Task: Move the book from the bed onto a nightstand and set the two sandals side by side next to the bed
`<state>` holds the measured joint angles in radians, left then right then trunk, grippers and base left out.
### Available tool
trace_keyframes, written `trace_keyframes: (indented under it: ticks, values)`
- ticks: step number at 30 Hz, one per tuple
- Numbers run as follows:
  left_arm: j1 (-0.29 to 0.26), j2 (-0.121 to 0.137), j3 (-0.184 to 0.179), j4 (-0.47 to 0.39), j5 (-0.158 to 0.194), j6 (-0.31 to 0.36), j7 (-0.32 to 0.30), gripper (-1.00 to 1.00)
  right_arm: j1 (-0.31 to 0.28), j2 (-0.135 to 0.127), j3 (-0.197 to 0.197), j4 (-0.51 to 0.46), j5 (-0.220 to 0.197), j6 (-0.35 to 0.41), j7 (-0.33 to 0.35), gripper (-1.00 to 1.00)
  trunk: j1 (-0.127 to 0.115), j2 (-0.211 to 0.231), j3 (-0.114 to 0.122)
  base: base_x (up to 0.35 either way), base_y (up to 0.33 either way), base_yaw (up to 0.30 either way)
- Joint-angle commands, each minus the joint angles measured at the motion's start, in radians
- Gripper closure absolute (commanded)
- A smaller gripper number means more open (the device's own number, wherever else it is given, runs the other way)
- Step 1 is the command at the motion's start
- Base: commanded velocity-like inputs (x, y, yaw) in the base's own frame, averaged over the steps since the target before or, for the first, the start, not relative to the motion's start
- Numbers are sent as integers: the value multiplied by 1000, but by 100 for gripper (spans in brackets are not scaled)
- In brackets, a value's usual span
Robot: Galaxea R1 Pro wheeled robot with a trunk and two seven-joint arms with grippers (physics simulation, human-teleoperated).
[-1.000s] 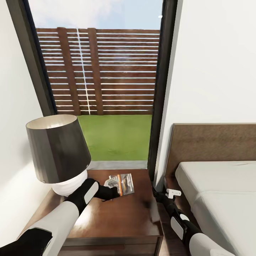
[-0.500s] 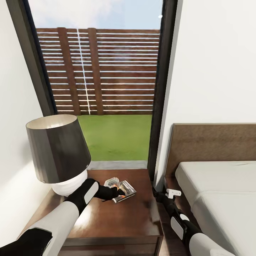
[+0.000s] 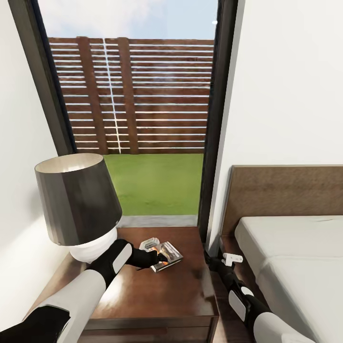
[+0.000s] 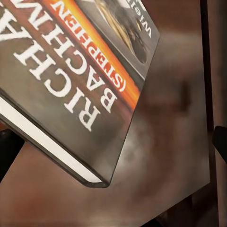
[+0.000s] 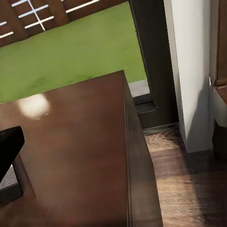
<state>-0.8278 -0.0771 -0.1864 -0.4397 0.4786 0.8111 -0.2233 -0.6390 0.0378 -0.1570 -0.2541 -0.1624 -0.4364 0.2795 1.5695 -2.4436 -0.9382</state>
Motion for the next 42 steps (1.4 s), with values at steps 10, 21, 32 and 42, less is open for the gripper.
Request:
trace_keyframes:
  ticks: [10,21,32,42]
  values:
    - [-1,0,-2,-1,-5,2,-6,-100,-1,1,-6,1,-9,-1,10,-100,0,0,-1,0,0,0]
    - [-1,0,-2,-1,-5,2,-7,-100,-1,1,-6,1,-9,-1,10,-100,0,0,-1,-108,44,0]
    - [-1,0,-2,-1,-5,2,-6,-100,-1,1,-6,1,-9,-1,10,-100,0,0,-1,-266,124,0]
    - [-1,0,-2,-1,-5,1,-6,-100,-1,1,-6,1,-9,-1,10,-100,0,0,-1,-187,87,0]
